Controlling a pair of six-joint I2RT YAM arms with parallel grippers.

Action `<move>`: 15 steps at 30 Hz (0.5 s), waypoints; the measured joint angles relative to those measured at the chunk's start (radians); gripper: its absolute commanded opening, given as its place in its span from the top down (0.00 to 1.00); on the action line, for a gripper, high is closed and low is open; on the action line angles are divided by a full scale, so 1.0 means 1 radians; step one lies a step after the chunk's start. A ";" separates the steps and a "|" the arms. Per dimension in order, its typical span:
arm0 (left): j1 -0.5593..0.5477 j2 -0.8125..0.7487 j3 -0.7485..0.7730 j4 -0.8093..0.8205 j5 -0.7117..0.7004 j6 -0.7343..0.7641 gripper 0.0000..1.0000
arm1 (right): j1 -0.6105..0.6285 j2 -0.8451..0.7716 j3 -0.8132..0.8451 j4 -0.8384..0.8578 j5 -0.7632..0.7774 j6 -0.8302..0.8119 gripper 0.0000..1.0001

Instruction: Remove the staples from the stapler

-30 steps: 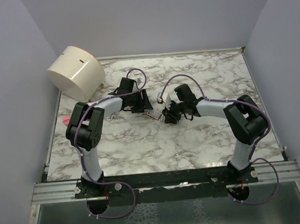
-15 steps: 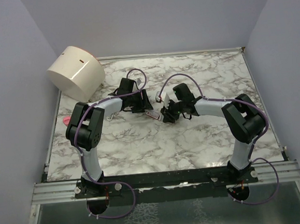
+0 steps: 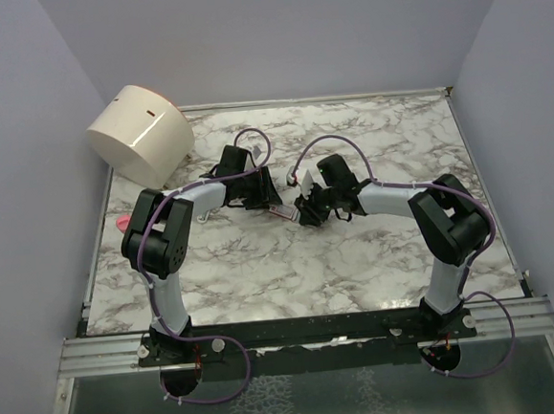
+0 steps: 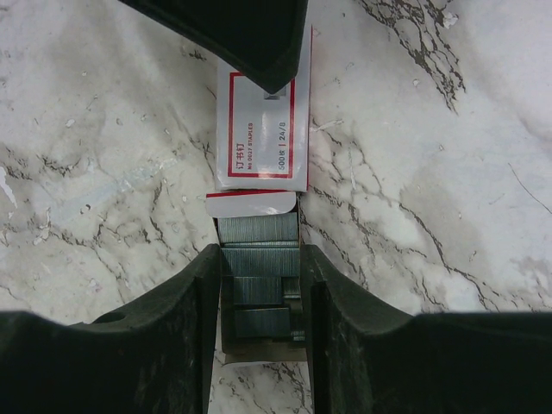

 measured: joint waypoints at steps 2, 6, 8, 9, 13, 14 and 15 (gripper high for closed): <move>0.000 0.000 -0.003 0.002 0.002 0.000 0.51 | 0.003 0.000 0.000 0.004 0.010 0.010 0.62; -0.001 0.000 -0.006 0.005 0.005 0.000 0.51 | 0.005 0.000 0.000 0.008 0.026 0.027 0.61; -0.001 0.000 -0.006 0.006 0.005 0.000 0.52 | 0.004 0.000 0.000 0.012 0.036 0.037 0.58; -0.001 0.000 -0.007 0.007 0.006 0.000 0.51 | 0.005 0.000 0.000 0.013 0.041 0.038 0.56; -0.001 -0.001 -0.010 0.010 0.007 0.000 0.50 | 0.005 0.000 0.000 0.018 0.052 0.041 0.50; -0.001 -0.001 -0.009 0.010 0.007 0.000 0.49 | 0.004 -0.002 0.000 0.018 0.054 0.040 0.50; -0.001 -0.001 -0.009 0.010 0.007 0.001 0.48 | 0.005 -0.003 -0.002 0.018 0.054 0.037 0.50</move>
